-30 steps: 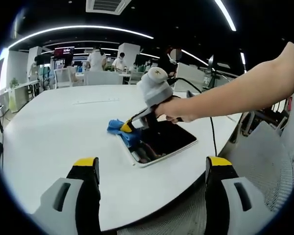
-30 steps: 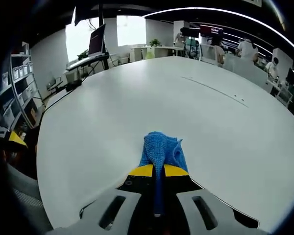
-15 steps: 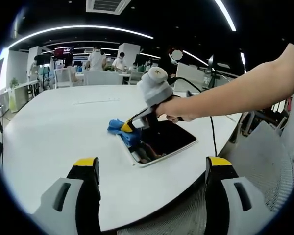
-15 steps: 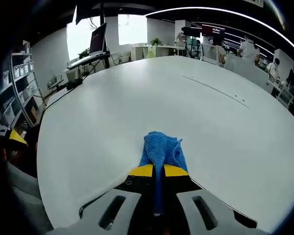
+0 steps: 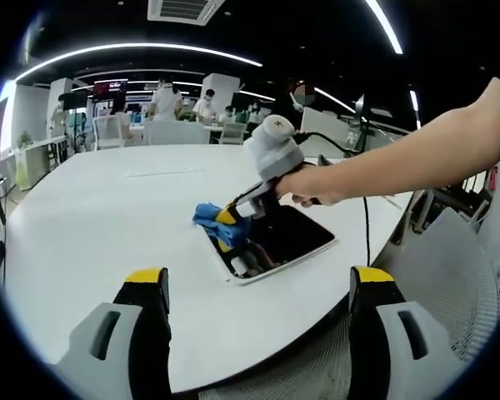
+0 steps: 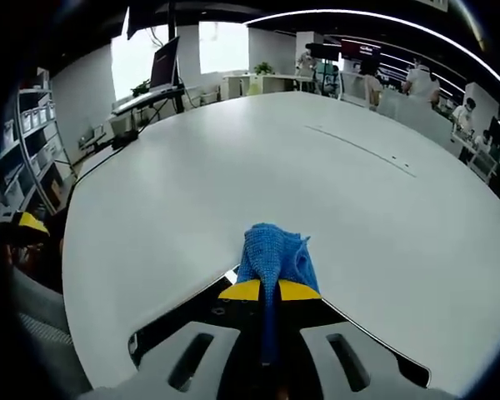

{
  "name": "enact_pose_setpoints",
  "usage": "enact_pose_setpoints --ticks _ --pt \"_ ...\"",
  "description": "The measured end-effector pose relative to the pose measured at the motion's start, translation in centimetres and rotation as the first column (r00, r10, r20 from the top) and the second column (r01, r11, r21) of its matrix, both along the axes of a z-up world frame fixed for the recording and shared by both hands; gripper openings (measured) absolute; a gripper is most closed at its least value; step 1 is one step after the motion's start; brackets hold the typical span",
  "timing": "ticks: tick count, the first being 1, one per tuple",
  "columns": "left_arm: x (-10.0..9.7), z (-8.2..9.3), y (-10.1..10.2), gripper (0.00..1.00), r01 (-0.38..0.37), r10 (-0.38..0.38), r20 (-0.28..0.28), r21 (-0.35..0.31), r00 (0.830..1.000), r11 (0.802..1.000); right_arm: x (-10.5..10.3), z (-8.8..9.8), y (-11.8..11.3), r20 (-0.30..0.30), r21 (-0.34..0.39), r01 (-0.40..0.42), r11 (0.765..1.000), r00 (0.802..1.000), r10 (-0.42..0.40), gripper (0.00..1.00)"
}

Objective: Wipe the mirror surface with the cleaning cloth until all visible marks leave the cleaned area.

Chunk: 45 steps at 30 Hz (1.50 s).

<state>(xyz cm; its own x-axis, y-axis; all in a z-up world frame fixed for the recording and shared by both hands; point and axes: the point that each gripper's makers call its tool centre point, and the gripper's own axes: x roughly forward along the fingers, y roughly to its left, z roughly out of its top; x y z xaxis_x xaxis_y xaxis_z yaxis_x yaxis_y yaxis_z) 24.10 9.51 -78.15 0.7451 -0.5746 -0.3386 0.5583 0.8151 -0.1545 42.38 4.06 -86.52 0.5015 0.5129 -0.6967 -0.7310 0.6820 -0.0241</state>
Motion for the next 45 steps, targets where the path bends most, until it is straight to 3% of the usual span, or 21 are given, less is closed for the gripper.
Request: enact_pose_setpoints --ticks 7,21,24,29,33,36,45 --pt "0.1 0.0 0.0 0.88 0.003 -0.003 -0.002 0.000 1.000 1.000 0.3 -0.1 -1.5 0.022 -0.057 -0.021 0.998 1.000 0.022 0.00" --pt "0.2 0.0 0.0 0.88 0.000 0.000 -0.003 -0.004 1.000 1.000 0.5 -0.1 -3.6 0.013 -0.036 0.023 0.999 1.000 -0.022 0.00" --pt "0.2 0.0 0.0 0.88 0.002 -0.002 -0.004 -0.004 1.000 1.000 0.4 -0.1 -3.6 0.004 -0.019 0.049 0.999 0.999 -0.049 0.00" --pt "0.1 -0.1 0.0 0.88 0.003 -0.003 -0.006 -0.003 1.000 1.000 0.9 -0.3 -4.1 -0.088 0.089 0.196 0.977 0.978 -0.188 0.00" --pt "0.0 -0.1 0.0 0.88 0.004 -0.004 -0.006 -0.004 1.000 1.000 0.8 -0.3 -3.4 -0.066 0.035 0.185 0.982 0.981 -0.182 0.00" --pt "0.0 -0.1 0.0 0.88 0.003 -0.003 -0.006 -0.005 1.000 1.000 0.5 -0.4 -3.5 -0.098 0.048 0.224 0.973 0.971 -0.218 0.00" --pt "-0.1 0.0 -0.2 0.87 0.011 -0.011 -0.002 -0.007 1.000 1.000 -1.1 -0.5 -3.6 -0.094 0.028 0.204 0.979 0.975 -0.200 0.00"
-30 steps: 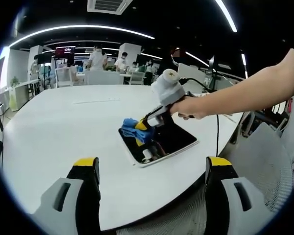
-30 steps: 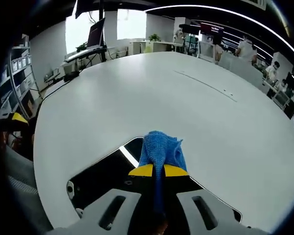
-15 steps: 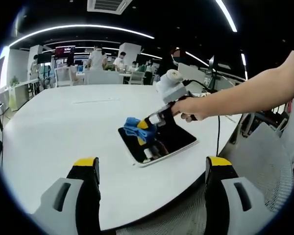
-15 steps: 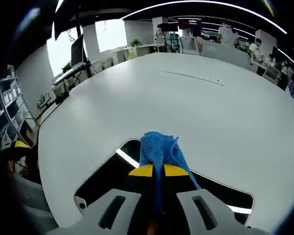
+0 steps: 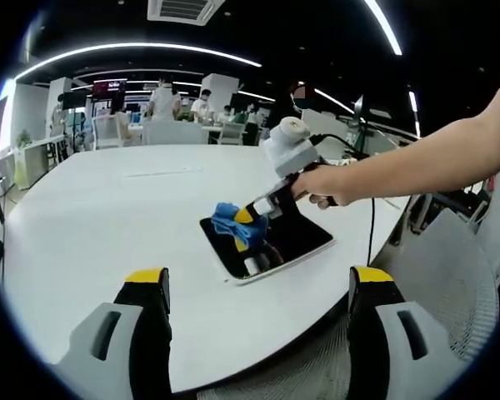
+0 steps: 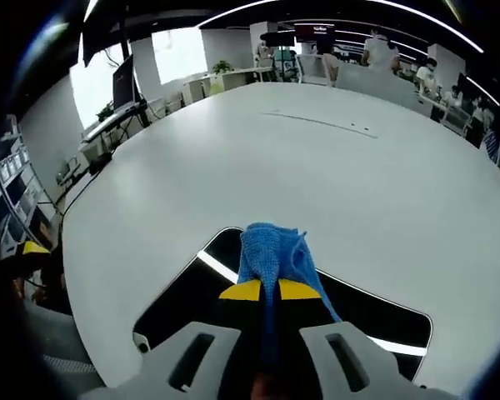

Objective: Wipe the mirror surface with the cleaning cloth until all visible marks leave the cleaned area.

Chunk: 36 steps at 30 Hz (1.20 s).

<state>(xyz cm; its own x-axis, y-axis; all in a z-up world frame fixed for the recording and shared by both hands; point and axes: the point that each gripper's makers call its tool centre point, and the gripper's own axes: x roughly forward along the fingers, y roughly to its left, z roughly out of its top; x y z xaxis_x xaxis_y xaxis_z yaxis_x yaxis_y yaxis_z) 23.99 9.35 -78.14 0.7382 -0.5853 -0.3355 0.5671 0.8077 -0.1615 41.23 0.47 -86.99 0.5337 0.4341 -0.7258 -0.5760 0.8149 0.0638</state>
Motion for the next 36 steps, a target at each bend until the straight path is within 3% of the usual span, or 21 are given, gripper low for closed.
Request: enact_pose_setpoints --ticks 36 --pt "-0.2 0.1 0.0 0.89 -0.009 0.009 0.009 0.002 1.000 1.000 -7.4 0.3 0.0 -0.016 0.018 -0.012 1.000 1.000 0.012 0.00"
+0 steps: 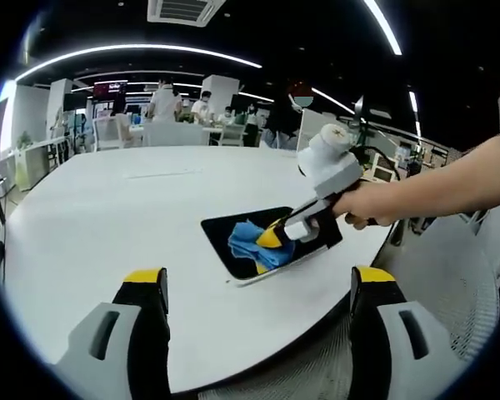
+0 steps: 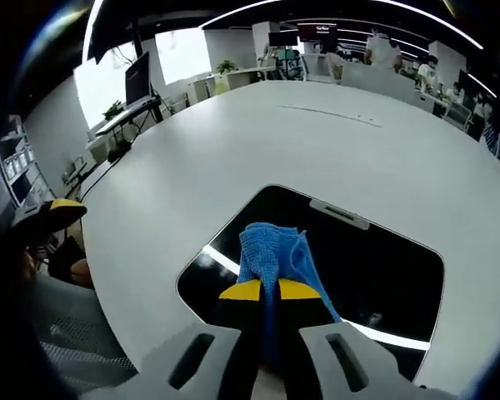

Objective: Wipe the mirror surface with the cleaning cloth until all visible marks leave the cleaned area.

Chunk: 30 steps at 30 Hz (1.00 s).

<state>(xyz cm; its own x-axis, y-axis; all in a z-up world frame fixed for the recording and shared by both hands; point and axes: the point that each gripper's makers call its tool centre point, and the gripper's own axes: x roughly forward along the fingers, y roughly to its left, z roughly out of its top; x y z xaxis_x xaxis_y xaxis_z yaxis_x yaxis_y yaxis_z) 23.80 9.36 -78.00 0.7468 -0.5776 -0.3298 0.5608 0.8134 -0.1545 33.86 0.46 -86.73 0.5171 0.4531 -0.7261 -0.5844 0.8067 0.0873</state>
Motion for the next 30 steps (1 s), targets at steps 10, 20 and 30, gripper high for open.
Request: enact_pose_setpoints --ticks 10,20,30 --pt "-0.2 0.2 0.0 0.90 -0.001 0.001 0.007 -0.009 1.000 1.000 -1.6 0.0 0.0 0.005 -0.005 -0.026 1.000 1.000 0.026 0.00" --pt "-0.1 0.4 0.3 0.89 -0.013 0.013 0.018 -0.017 1.000 1.000 -2.9 0.0 0.1 -0.003 0.002 -0.041 0.999 0.999 0.041 0.00" --pt "-0.1 0.5 0.3 0.88 -0.015 0.015 0.022 -0.022 1.000 1.000 -4.0 0.0 0.2 -0.010 -0.011 -0.069 0.998 0.998 0.069 0.00"
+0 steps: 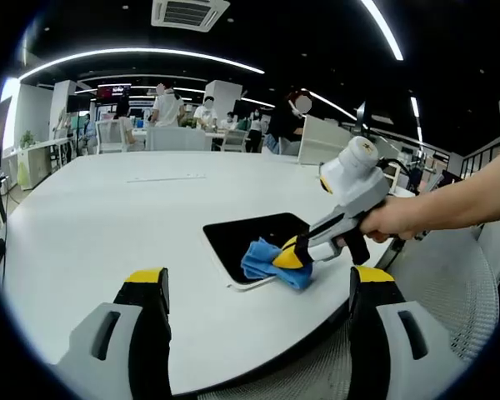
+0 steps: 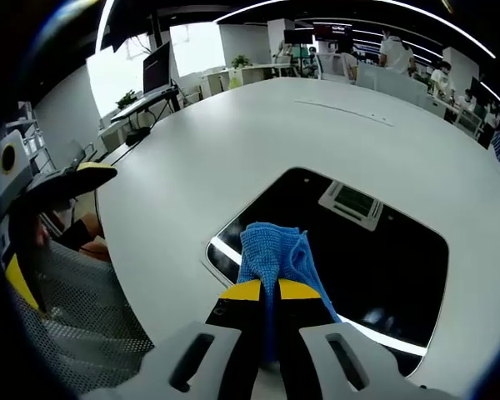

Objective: Wipe the mirror surface with the cleaning cloth until all visible marks leave the cleaned area.

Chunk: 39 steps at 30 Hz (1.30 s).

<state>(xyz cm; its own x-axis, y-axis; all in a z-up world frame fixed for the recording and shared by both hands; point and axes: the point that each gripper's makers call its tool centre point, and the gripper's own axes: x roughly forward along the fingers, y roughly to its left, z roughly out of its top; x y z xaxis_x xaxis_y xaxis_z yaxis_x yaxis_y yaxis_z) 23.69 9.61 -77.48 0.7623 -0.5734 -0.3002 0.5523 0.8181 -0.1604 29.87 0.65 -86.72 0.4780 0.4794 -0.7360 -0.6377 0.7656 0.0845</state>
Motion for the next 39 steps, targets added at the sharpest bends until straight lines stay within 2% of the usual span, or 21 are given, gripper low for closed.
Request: enact_pose_setpoints --ticks 8,17,27,33,39 --pt "0.1 0.0 -0.1 0.87 0.005 -0.005 -0.002 -0.002 1.000 1.000 -0.6 -0.1 0.0 0.000 0.009 -0.031 0.999 1.000 0.031 0.00" --pt "0.1 -0.2 0.0 0.88 0.005 -0.005 -0.007 0.003 1.000 1.000 -0.4 -0.2 -0.2 0.034 0.021 -0.059 0.998 0.998 0.059 0.00" --pt "0.1 -0.4 -0.1 0.88 0.010 -0.010 -0.017 0.009 1.000 1.000 -0.2 0.0 -0.1 -0.004 0.067 -0.053 0.996 0.999 0.054 0.00" --pt "0.2 -0.3 0.0 0.88 0.005 -0.005 -0.011 0.004 1.000 1.000 -0.3 0.0 -0.2 0.009 0.063 -0.081 0.995 0.997 0.081 0.00" --pt "0.1 -0.2 0.0 0.88 0.003 -0.003 -0.008 0.000 1.000 1.000 -0.3 0.1 -1.2 0.007 0.068 -0.065 0.996 0.998 0.065 0.00"
